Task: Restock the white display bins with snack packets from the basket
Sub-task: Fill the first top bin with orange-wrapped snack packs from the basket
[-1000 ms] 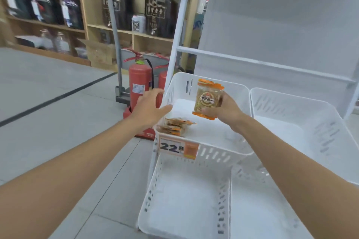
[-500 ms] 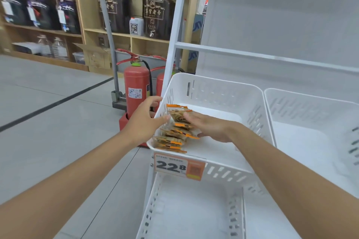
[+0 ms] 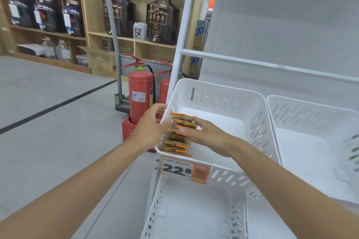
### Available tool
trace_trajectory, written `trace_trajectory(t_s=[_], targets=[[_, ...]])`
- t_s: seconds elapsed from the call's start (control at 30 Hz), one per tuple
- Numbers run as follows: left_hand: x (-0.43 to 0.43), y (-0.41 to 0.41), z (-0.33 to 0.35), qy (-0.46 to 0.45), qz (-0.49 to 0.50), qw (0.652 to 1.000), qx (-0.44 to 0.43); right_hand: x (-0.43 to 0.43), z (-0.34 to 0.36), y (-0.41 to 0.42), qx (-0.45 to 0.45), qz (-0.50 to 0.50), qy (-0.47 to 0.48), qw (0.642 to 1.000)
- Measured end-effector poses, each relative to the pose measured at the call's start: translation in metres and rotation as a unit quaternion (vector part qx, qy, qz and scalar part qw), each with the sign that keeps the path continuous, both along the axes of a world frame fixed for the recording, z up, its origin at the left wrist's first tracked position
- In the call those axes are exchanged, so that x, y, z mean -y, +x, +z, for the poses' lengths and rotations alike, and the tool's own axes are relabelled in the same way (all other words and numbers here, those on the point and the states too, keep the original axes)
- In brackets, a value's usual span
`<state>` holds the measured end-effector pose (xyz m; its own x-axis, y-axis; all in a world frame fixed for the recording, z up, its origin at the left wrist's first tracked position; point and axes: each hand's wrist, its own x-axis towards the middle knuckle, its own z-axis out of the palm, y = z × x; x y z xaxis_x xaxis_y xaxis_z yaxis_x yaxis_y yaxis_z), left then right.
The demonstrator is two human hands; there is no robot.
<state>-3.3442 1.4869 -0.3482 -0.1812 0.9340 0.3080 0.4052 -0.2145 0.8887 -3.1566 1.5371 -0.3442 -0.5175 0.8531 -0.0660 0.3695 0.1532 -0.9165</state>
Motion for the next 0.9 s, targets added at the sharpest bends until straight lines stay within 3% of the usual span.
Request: trace_trajectory(t_s=[0.07,0.2,0.4,0.47,0.57,0.63,0.73,0.9], targets=[[0.001,0.0,0.0,-0.007,0.001,1.0,0.009,-0.004,-0.002,0.002,-0.018,-0.022,-0.026,0.999],[0.001,0.0,0.0,-0.01,0.004,1.0,0.008,0.002,-0.002,-0.001,0.023,0.031,-0.039,0.999],[0.012,0.002,0.005,-0.033,0.067,0.996,-0.059,0.011,0.005,0.003,0.014,-0.084,-0.007,0.996],[0.03,0.005,0.006,-0.042,0.109,0.988,-0.102,0.034,0.015,0.011,0.047,-0.098,0.038,0.993],[0.07,0.017,0.011,-0.005,0.143,0.979,-0.143,0.085,0.027,0.029,0.076,-0.156,0.178,0.969],[0.104,0.034,0.013,0.006,0.11,0.984,-0.141,0.129,0.03,0.041,0.067,-0.18,0.25,0.949],[0.157,0.068,0.004,-0.037,0.01,0.992,-0.119,0.193,0.021,0.064,0.083,-0.173,0.263,0.946],[0.248,0.114,-0.058,-0.181,-0.119,0.968,-0.124,0.284,-0.056,0.129,0.244,-0.062,0.131,0.959]])
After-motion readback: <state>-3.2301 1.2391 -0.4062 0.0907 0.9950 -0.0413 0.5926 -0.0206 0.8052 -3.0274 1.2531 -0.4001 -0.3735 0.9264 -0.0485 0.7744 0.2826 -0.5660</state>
